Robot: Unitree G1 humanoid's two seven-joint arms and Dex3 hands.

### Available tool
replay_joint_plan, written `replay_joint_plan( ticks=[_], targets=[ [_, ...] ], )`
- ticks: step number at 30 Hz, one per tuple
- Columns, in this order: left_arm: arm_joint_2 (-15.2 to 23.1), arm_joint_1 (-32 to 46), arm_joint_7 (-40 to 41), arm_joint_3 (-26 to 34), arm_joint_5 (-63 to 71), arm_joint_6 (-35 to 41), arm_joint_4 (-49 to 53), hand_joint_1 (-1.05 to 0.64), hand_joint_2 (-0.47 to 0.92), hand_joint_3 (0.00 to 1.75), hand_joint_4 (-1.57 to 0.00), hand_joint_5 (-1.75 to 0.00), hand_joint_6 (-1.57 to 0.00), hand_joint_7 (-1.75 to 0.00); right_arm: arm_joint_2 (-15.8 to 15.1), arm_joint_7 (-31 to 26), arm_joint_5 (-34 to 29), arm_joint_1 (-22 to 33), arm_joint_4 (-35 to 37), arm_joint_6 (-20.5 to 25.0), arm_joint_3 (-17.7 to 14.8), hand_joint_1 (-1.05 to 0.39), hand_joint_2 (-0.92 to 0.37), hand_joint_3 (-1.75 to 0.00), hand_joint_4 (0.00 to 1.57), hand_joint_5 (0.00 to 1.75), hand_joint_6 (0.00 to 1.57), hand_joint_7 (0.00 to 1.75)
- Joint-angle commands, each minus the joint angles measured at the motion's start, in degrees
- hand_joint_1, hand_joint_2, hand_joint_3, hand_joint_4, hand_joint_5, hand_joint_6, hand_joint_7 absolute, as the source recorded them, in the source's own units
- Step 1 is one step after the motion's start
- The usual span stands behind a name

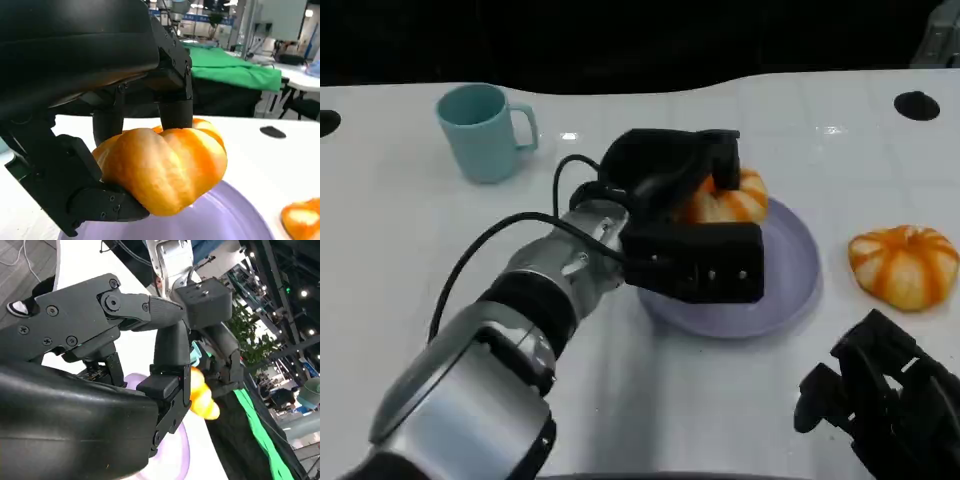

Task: Grasp the bread from the table and place it into the plate.

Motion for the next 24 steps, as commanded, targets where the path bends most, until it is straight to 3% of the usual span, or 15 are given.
replay_joint_plan(
  ticks=[1, 2, 3, 7, 11, 12, 14, 20, 24],
  targets=[
    [-2.02, -1.53, -0.24, -1.92, 1.70, 2.05, 1.08, -0.18, 0.59, 0.78, -0.87, -1.75, -0.86, -1.08, -0.21, -0.10, -0.26, 0.90, -0.88, -0.75, 0.35, -0.50, -0.75, -0.54, 0.66, 1.75, 0.56, 1.53],
    [-2.30, -1.50, 0.16, -2.33, 2.02, 2.45, 1.17, -0.19, 0.65, 0.69, -0.86, -1.75, -0.89, -0.86, -0.20, 0.10, -0.32, 0.95, -0.79, -1.00, 0.44, -0.50, -0.76, -0.54, 0.66, 1.75, 0.56, 1.52],
    [-2.59, -1.44, 0.82, -2.80, 2.51, 3.02, 1.28, -0.19, 0.68, 0.66, -0.86, -1.75, -0.90, -0.79, -0.14, 0.31, -0.23, 1.01, -0.69, -1.17, 0.51, -0.50, -0.76, -0.55, 0.66, 1.75, 0.56, 1.52],
    [-3.42, -1.42, 3.19, -4.74, 4.84, 5.35, 1.81, -0.24, 0.88, 0.31, -0.86, -1.75, -0.81, -0.94, 0.13, 0.17, -0.15, 1.33, -0.76, -1.35, 0.88, -0.50, -0.76, -0.54, 0.66, 1.75, 0.57, 1.49],
    [-3.97, -2.03, 2.66, -5.23, 5.53, 7.43, 2.30, -0.24, 0.92, 0.36, -0.84, -1.75, -0.72, -1.08, 0.30, -0.62, -0.31, 1.65, -1.39, -1.13, 1.32, -0.49, -0.76, -0.53, 0.66, 1.75, 0.58, 1.48],
    [-4.10, -2.11, 2.44, -5.08, 5.35, 7.83, 2.39, -0.24, 0.92, 0.34, -0.82, -1.75, -0.73, -0.88, 0.24, -0.52, -0.42, 1.68, -1.37, -1.32, 1.44, -0.49, -0.76, -0.53, 0.65, 1.75, 0.58, 1.48],
    [-4.28, -2.23, 2.01, -4.89, 5.12, 8.43, 2.53, -0.23, 0.92, 0.35, -0.82, -1.75, -0.77, -0.64, 0.03, -0.32, -0.62, 1.70, -1.32, -1.61, 1.63, -0.50, -0.77, -0.52, 0.64, 1.75, 0.57, 1.48],
    [-4.74, -2.21, 0.00, -3.96, 3.98, 10.17, 2.70, -0.23, 0.92, 0.22, -0.77, -1.75, -0.91, -0.50, -0.04, -0.68, -0.45, 1.84, -1.56, -1.46, 1.72, -0.50, -0.79, -0.50, 0.64, 1.75, 0.57, 1.48],
    [-5.60, -2.51, -2.52, -2.43, 2.54, 11.84, 2.54, -0.21, 0.91, 0.12, -0.70, -1.57, -0.82, -0.40, -0.09, -0.83, -0.41, 1.90, -1.66, -1.37, 1.60, -0.50, -0.78, -0.49, 0.64, 1.75, 0.58, 1.47]
  ],
)
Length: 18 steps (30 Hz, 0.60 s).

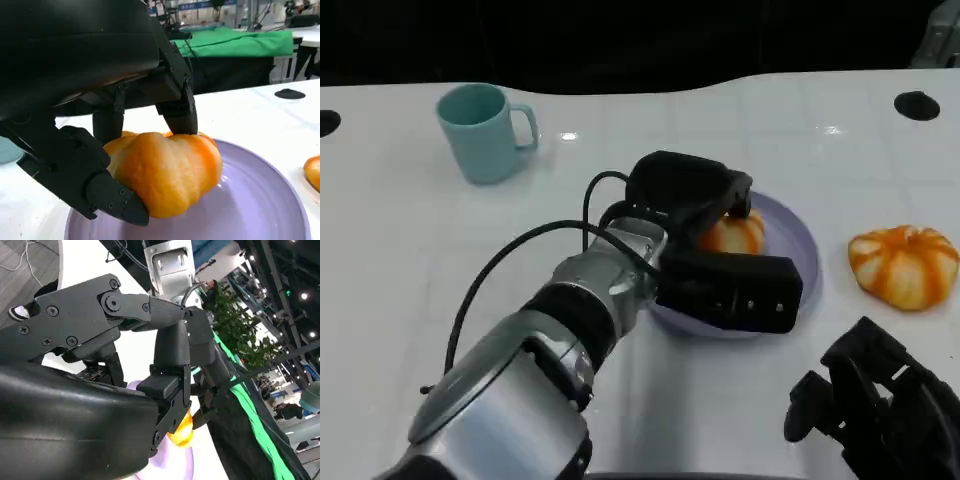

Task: Grasp the bread from the table and place it into the plate.

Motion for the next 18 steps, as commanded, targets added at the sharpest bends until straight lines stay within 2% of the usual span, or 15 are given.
replay_joint_plan(
  ticks=[1, 4, 5, 6, 8, 9, 10, 13, 18],
  targets=[
    [-0.96, -1.88, -3.04, 2.01, -2.21, 1.89, 0.03, -0.21, 0.92, 0.09, -0.70, -1.56, -0.80, -0.37, -0.43, -0.44, 0.04, 0.34, -0.89, -0.34, -0.45, -0.50, -0.78, -0.49, 0.64, 1.75, 0.58, 1.47],
    [-1.31, -2.29, -6.46, 3.12, -3.68, 2.26, -0.17, -0.22, 0.91, 0.04, -0.67, -1.57, -0.75, -0.29, -0.49, -0.26, 0.21, 0.30, -0.77, -0.36, -0.53, -0.50, -0.78, -0.48, 0.64, 1.75, 0.58, 1.46],
    [-1.36, -2.52, -8.50, 3.58, -4.28, 2.22, -0.26, -0.32, 0.92, 0.09, -0.51, -1.26, -0.65, -0.21, -0.52, -0.16, 0.14, 0.28, -0.69, -0.49, -0.51, -0.50, -0.79, -0.48, 0.64, 1.75, 0.58, 1.46],
    [-1.32, -2.68, -10.19, 3.76, -4.61, 2.05, -0.38, -0.39, 0.92, 0.13, -0.49, -0.87, -0.60, -0.12, -0.55, -0.03, 0.05, 0.26, -0.61, -0.65, -0.50, -0.50, -0.80, -0.48, 0.63, 1.75, 0.58, 1.46],
    [-1.11, -2.84, -12.06, 3.04, -4.27, 1.93, -0.51, -0.48, 0.92, 0.18, -0.46, -0.46, -0.51, -0.04, -0.65, 0.25, -0.13, 0.15, -0.37, -0.96, -0.48, -0.50, -0.80, -0.48, 0.63, 1.75, 0.57, 1.46],
    [-1.09, -3.22, -14.41, 2.61, -4.08, 2.46, -0.38, -0.50, 0.92, 0.20, -0.45, -0.36, -0.47, -0.02, -0.69, 0.31, -0.14, 0.08, -0.28, -1.00, -0.50, -0.50, -0.80, -0.48, 0.63, 1.75, 0.57, 1.47],
    [-1.08, -3.48, -16.13, 2.35, -3.99, 2.90, -0.31, -0.60, 0.92, 0.25, -0.30, -0.21, -0.35, -0.01, -0.72, 0.32, -0.13, 0.03, -0.24, -1.00, -0.51, -0.50, -0.81, -0.47, 0.63, 1.75, 0.57, 1.47],
    [-0.39, -5.09, -25.60, 1.45, -3.81, 3.67, -0.18, -0.79, 0.92, 0.39, -0.08, -0.06, -0.15, 0.00, -0.67, -0.04, 0.10, -0.12, -0.18, -0.71, -0.66, -0.50, -0.80, -0.46, 0.63, 1.75, 0.57, 1.47],
    [1.75, -5.56, -32.27, 3.11, -5.84, 2.11, -1.33, -0.94, 0.92, 0.45, 0.00, 0.00, -0.08, 0.00, -0.72, -0.04, 0.22, -0.49, 0.21, -0.67, -0.95, -0.50, -0.80, -0.46, 0.64, 1.75, 0.58, 1.47]
  ],
)
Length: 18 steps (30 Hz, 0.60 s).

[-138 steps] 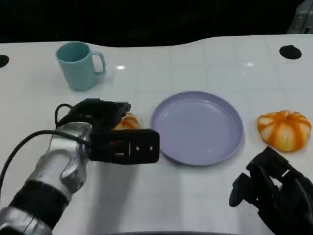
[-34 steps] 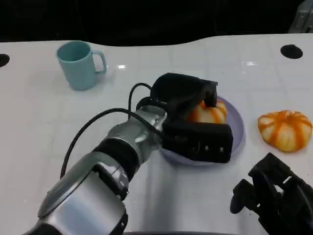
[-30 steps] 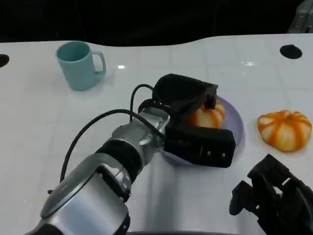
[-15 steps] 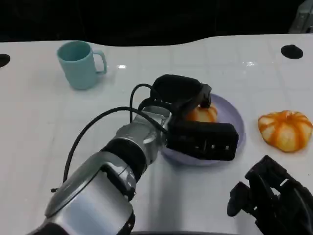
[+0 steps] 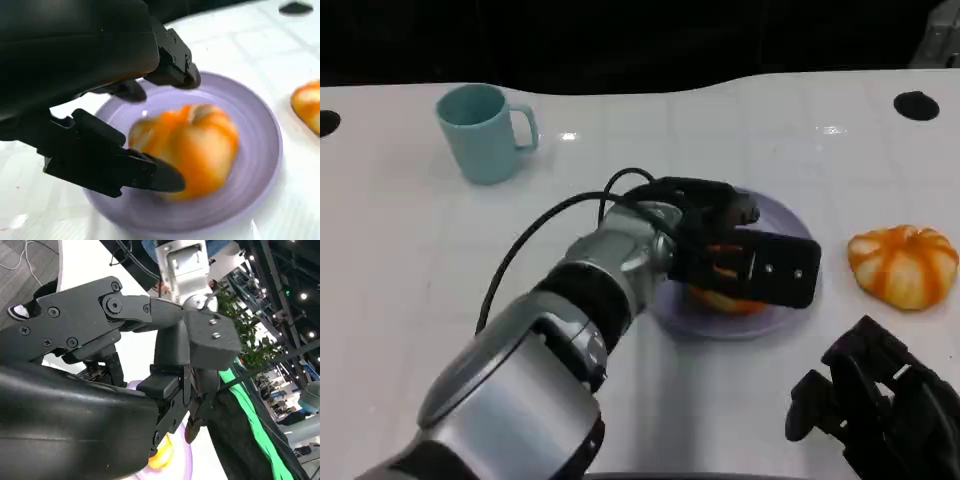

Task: Grasp the bread from the table and place it into the plate.

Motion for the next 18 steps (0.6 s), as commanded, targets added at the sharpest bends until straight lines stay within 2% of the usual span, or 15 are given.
replay_joint_plan(
  ticks=[1, 10, 18],
  targets=[
    [2.82, -1.76, -4.52, 1.60, -1.89, -1.61, -1.20, -0.95, 0.92, 0.45, 0.00, 0.00, -0.08, 0.00, -0.57, -0.14, 0.11, -0.33, 0.07, -0.42, -0.86, -0.50, -0.80, -0.46, 0.65, 1.75, 0.58, 1.47],
    [8.82, 0.22, -9.39, 9.17, -10.18, -8.96, -4.41, -0.96, 0.92, 0.47, -0.03, -0.02, -0.09, -0.01, -0.70, -0.07, 0.19, -1.04, 0.64, -0.23, -1.29, -0.50, -0.79, -0.46, 0.66, 1.75, 0.59, 1.48],
    [13.67, 6.04, -20.64, 19.38, -23.28, -15.57, -8.98, -0.90, 0.92, 0.51, -0.12, -0.07, -0.14, -0.03, -0.71, -0.14, 0.25, -1.46, 0.86, 0.24, -1.61, -0.50, -0.77, -0.47, 0.67, 1.75, 0.60, 1.49]
  ],
)
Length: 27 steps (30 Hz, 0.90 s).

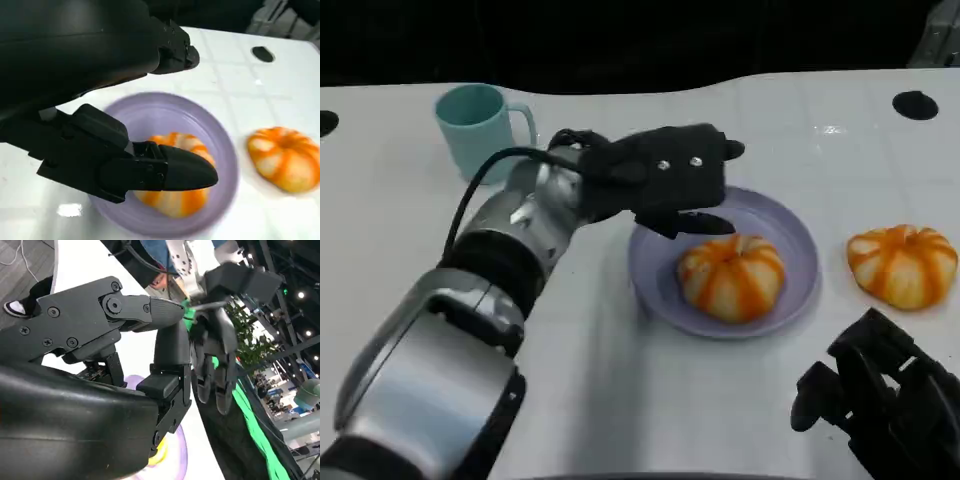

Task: Grasp the bread from the table and place it into the plate.

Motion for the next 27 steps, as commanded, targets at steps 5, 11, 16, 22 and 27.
replay_joint_plan(
  ticks=[5, 11, 16, 22, 27],
  targets=[
    [3.00, 9.08, -10.81, 12.33, -16.10, -2.46, -5.96, -0.80, 0.92, 0.45, -0.26, -0.16, -0.26, -0.07, -0.46, 0.21, 0.00, 0.06, 0.23, -0.24, -0.18, -0.51, -0.77, -0.47, 0.66, 1.75, 0.59, 1.50],
    [-0.81, 19.54, -15.10, 24.09, -34.36, 8.35, -18.53, -0.67, 0.92, 0.37, -0.45, -0.81, -0.59, -0.22, -0.45, -0.25, -0.32, 0.12, -0.10, -0.21, -0.05, -0.51, -0.78, -0.48, 0.65, 1.75, 0.59, 1.50],
    [-1.34, 28.63, -14.57, 26.21, -42.35, 21.21, -34.21, -0.66, 0.92, 0.39, -0.57, -1.38, -0.63, -0.94, -0.42, -0.18, -0.21, -0.05, -0.09, -0.28, -0.15, -0.52, -0.77, -0.48, 0.66, 1.75, 0.58, 1.50],
    [-3.42, 40.50, -6.57, 28.74, -52.14, 39.24, -53.70, -0.65, 0.92, 0.38, -0.65, -1.73, -0.57, -1.45, -0.36, -0.43, -0.10, -0.03, -0.42, -0.03, -0.07, -0.51, -0.78, -0.48, 0.67, 1.75, 0.58, 1.50],
    [-6.03, 49.38, 1.50, 30.32, -58.70, 48.89, -65.92, -0.59, 0.92, 0.46, -0.76, -1.75, -0.57, -1.58, -0.57, -0.74, -0.06, 0.06, -0.92, 0.47, -0.08, -0.51, -0.78, -0.48, 0.66, 1.75, 0.58, 1.50]
  ],
)
